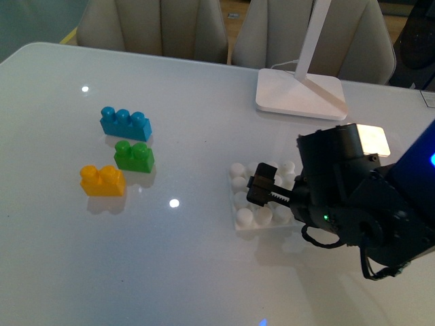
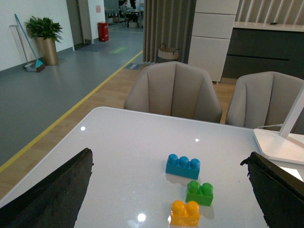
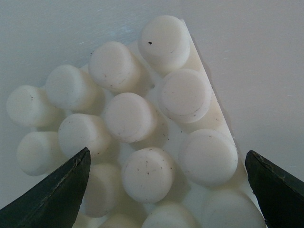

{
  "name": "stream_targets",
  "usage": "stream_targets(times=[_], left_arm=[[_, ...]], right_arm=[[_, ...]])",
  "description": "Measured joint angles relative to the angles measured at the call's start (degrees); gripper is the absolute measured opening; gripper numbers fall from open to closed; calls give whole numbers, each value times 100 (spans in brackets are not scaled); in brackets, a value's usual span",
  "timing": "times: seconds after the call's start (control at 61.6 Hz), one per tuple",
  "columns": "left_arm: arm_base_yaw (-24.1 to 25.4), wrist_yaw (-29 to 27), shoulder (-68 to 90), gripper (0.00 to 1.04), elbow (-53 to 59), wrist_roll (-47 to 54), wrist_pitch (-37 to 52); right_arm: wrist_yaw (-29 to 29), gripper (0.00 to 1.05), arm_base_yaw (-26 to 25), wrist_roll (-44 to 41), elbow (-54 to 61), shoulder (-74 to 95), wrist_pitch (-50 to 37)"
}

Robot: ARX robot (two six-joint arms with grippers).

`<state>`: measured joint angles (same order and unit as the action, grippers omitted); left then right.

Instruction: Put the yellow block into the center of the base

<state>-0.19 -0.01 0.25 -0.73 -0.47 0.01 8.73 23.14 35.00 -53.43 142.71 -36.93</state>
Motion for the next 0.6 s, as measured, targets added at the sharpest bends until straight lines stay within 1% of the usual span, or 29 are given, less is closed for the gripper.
stream_targets(times=[0.097, 0.6], left_arm=[[0, 0, 0, 97, 0, 0, 0], [0, 0, 0, 97, 0, 0, 0]], right_arm=[[107, 96, 267, 306, -299, 61, 254], [162, 96, 890, 1156, -1342, 354, 951]])
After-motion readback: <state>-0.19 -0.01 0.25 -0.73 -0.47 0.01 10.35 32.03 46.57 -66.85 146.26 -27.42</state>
